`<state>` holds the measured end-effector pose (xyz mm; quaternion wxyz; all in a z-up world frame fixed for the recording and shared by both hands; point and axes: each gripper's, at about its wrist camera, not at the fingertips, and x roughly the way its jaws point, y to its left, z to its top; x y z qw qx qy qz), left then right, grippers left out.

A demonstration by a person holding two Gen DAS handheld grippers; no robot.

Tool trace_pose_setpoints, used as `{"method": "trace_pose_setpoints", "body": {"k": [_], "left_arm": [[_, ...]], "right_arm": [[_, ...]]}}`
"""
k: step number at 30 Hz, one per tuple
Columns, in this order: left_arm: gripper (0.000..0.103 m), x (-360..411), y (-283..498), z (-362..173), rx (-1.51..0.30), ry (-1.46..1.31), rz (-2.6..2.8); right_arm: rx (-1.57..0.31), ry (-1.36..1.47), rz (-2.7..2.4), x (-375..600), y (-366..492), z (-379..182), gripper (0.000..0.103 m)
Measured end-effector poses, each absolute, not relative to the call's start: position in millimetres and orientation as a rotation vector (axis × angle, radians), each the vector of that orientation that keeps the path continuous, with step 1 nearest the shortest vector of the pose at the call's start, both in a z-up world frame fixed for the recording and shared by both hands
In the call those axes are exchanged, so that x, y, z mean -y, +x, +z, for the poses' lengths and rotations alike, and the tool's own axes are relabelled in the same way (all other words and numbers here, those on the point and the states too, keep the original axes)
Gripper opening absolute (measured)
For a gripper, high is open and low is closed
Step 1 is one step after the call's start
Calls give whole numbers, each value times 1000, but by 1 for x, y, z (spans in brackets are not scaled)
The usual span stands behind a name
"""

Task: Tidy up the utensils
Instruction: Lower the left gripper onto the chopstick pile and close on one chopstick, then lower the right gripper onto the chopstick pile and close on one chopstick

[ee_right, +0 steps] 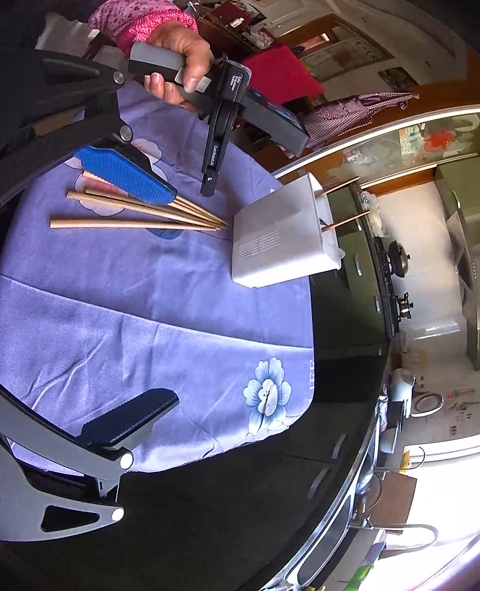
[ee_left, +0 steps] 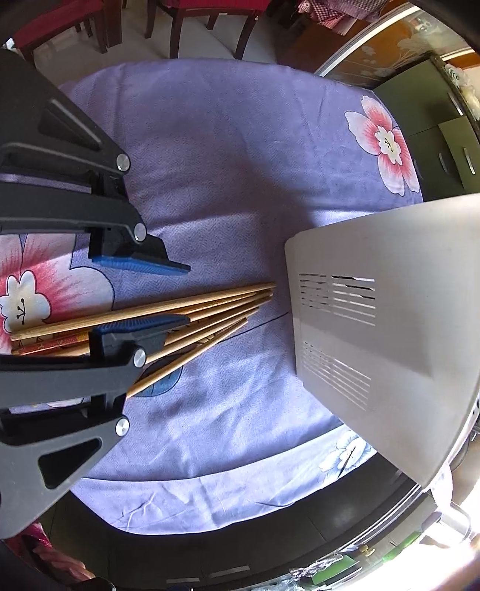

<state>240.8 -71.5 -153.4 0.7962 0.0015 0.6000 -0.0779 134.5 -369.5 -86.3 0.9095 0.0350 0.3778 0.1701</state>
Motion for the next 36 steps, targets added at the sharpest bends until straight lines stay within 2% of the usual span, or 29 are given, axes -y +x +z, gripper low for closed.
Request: {"method": "trace_pose_setpoints", "body": {"k": [15,17,20,31,36], "left_arm": [[21,84,263,-180,-1352,52,-118],[12,86,266,-181,-1362,58,-110],[8,88,266,-185,-1380,79,-104],[5,84,253,-183,-1345,132,-133],[5,62,238,-154,-1241,73,-162]], "right_arm": [[-804,109,339,381,136,-98,98],[-830,111,342,378,139,-102,98],[-833,84,339,370,143,-105,98],[-872,30,363,339,171,-115,98],[-910,-35,421,308,196,-129,96]]}}
